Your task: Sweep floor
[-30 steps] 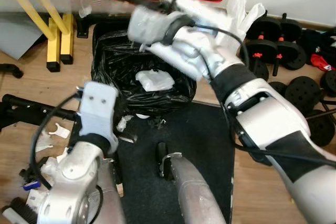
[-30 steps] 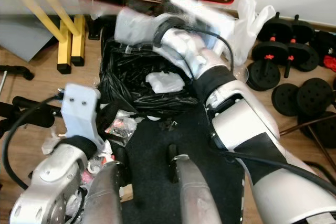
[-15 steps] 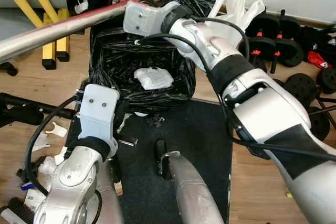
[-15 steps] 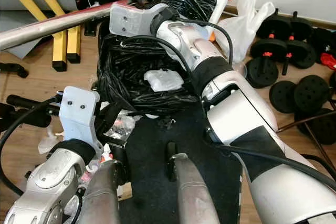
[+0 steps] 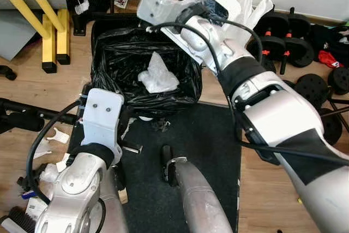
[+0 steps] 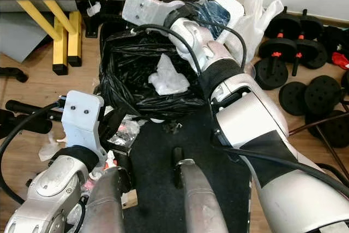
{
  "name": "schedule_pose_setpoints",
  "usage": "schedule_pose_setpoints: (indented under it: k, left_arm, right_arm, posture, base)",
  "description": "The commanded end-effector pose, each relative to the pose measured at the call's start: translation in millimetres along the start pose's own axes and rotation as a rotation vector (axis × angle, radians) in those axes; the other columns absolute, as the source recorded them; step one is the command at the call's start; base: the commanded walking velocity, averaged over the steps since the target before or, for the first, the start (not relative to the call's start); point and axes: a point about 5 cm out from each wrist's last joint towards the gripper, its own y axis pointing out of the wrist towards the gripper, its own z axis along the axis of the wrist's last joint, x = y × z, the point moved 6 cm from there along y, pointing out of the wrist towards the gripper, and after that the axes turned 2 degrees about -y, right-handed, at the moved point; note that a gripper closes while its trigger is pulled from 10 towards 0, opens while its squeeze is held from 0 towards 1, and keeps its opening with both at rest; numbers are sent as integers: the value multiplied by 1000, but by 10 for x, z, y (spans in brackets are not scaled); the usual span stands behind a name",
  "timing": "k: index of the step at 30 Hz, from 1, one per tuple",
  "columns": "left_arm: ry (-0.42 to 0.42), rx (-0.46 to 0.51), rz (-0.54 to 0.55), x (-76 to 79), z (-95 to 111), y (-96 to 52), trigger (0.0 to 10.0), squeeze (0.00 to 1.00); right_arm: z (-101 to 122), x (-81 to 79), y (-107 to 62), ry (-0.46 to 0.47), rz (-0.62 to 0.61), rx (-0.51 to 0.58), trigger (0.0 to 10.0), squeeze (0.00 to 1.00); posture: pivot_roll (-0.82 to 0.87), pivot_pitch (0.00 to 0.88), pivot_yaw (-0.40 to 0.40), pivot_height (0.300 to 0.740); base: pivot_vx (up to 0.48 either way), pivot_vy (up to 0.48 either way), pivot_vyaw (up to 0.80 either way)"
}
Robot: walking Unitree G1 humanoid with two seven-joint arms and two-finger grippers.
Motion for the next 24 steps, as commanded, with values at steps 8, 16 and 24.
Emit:
schedule_pose_setpoints:
  k: [8,16,24]
  left_arm:
    - [3,-27,12,17,-68,-14,10000,0]
    - [2,-33,13,1,-96,34,10000,0]
    - [3,-54,20,-21,-164,81,10000,0]
  right_arm:
    - [-421,519,-133,270,-196,-120,10000,0]
    - [-694,754,-286,570,-311,-149,10000,0]
    - [-859,793,-448,754,-342,-132,10000,0]
  posture:
    - [-67,480,-196,740]
    - [-68,470,-190,740]
    - [-71,434,-186,740]
  base:
    - [0,0,0]
    - [0,0,0]
    - [0,0,0]
